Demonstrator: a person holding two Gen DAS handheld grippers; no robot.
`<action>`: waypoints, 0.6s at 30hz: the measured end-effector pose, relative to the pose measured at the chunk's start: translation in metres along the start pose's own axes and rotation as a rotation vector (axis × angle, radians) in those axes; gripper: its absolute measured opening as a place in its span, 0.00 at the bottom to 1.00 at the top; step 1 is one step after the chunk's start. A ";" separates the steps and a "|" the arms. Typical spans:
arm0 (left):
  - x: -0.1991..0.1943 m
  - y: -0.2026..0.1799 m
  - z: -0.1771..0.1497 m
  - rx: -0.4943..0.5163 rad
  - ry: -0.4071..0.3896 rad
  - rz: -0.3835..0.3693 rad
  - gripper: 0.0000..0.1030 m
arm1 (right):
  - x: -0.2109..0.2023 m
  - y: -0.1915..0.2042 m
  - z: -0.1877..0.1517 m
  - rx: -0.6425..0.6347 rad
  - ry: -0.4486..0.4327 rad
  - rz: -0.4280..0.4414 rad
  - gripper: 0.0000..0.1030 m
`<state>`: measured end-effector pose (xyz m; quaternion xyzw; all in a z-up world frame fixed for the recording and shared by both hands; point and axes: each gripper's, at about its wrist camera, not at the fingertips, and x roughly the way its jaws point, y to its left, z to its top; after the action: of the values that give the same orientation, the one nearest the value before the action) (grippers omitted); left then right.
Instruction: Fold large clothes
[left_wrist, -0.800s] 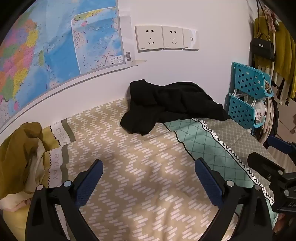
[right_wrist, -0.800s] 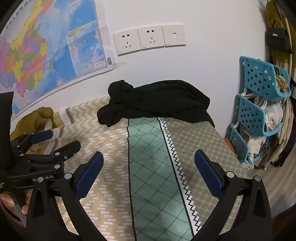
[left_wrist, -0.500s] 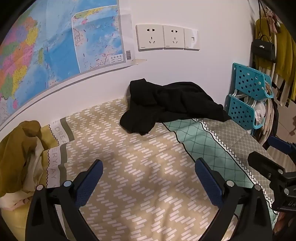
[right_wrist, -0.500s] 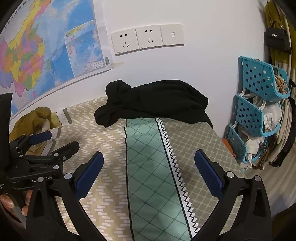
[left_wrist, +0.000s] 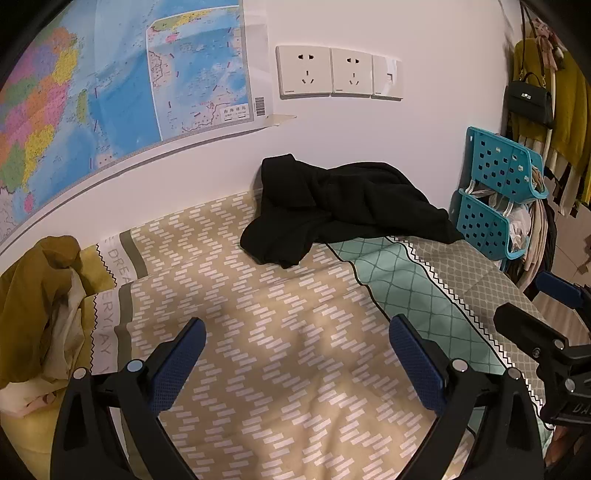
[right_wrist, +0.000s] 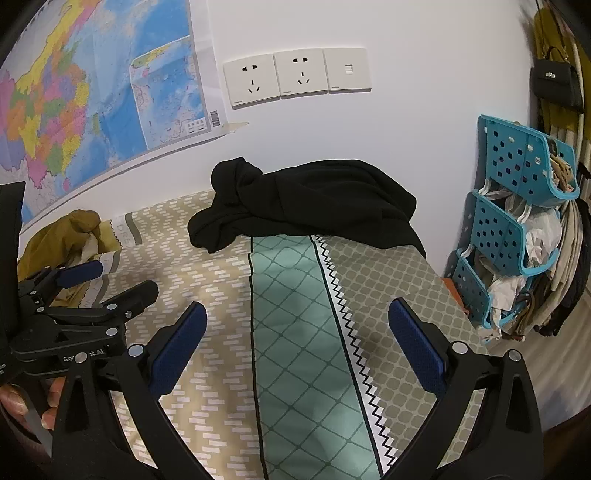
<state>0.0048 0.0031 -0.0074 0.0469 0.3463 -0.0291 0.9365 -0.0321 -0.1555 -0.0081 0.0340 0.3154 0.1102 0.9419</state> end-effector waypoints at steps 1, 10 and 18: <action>0.000 0.000 0.000 -0.001 0.001 -0.001 0.93 | 0.000 0.000 0.001 -0.001 -0.001 -0.002 0.95; 0.000 0.000 0.003 -0.006 0.002 0.002 0.93 | 0.003 0.001 0.000 -0.002 -0.001 0.008 0.95; 0.000 0.001 0.004 -0.009 0.003 0.003 0.93 | 0.003 0.002 0.000 -0.004 -0.001 0.006 0.95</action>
<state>0.0074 0.0035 -0.0044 0.0432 0.3478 -0.0260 0.9362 -0.0295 -0.1526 -0.0096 0.0330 0.3147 0.1138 0.9417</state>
